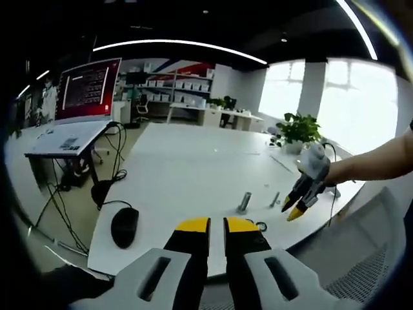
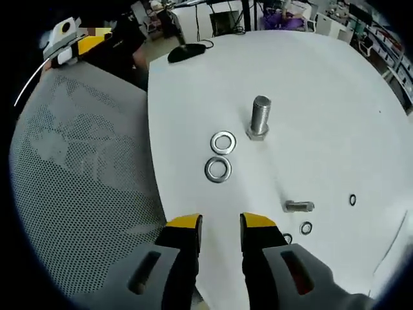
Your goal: Place the washer onto the threaded stud by aligning its center hole with the stud, sliding it down to the base, and recovering from edge contact or off-axis alignment until the washer reaches the visible bottom stop.
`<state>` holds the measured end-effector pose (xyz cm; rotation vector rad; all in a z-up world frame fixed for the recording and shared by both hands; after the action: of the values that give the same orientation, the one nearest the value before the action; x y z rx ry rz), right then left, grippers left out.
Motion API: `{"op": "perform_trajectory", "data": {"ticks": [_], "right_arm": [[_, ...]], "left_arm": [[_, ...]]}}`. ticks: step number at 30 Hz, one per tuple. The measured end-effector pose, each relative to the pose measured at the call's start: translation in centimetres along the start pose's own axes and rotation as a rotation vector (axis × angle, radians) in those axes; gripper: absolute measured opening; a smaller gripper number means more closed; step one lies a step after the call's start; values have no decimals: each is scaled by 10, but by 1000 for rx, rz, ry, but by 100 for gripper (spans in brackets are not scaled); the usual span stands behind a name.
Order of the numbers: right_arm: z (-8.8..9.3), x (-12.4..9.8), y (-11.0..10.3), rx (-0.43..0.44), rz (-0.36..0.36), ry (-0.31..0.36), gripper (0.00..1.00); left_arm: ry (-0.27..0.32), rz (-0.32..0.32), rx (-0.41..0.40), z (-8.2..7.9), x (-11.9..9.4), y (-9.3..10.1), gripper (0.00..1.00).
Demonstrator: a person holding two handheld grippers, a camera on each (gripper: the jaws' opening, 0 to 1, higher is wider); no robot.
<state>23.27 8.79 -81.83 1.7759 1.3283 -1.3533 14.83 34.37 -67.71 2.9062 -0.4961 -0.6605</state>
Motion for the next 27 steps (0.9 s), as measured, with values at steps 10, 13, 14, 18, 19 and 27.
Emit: {"op": "perform_trajectory", "data": {"ticks": [10, 13, 14, 18, 19, 27], "right_arm": [[-18, 21, -4, -116, 13, -55, 26], [-22, 29, -5, -119, 18, -65, 28], [-22, 30, -5, -121, 21, -68, 28], [-26, 38, -8, -134, 22, -75, 29], [-28, 40, -10, -141, 18, -78, 30], [-35, 50, -17, -334, 69, -180, 29]], "left_arm": [[16, -2, -2, -2, -1, 0, 4], [17, -1, -2, -2, -1, 0, 4], [15, 0, -1, -1, -1, 0, 4], [21, 0, -4, -2, -1, 0, 4], [20, 0, -4, -2, -1, 0, 4], [10, 3, 1, -1, -1, 1, 4]]}}
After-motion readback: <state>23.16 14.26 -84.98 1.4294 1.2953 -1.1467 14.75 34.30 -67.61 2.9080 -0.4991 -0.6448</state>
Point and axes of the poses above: the point that each gripper's makers call its tool centre point, and the gripper's own axes: x roughly forward along the fingers, y roughly to its right, z roughly out of its underside, the point moved 2 cm from there along -x, roughly backward along the fingers
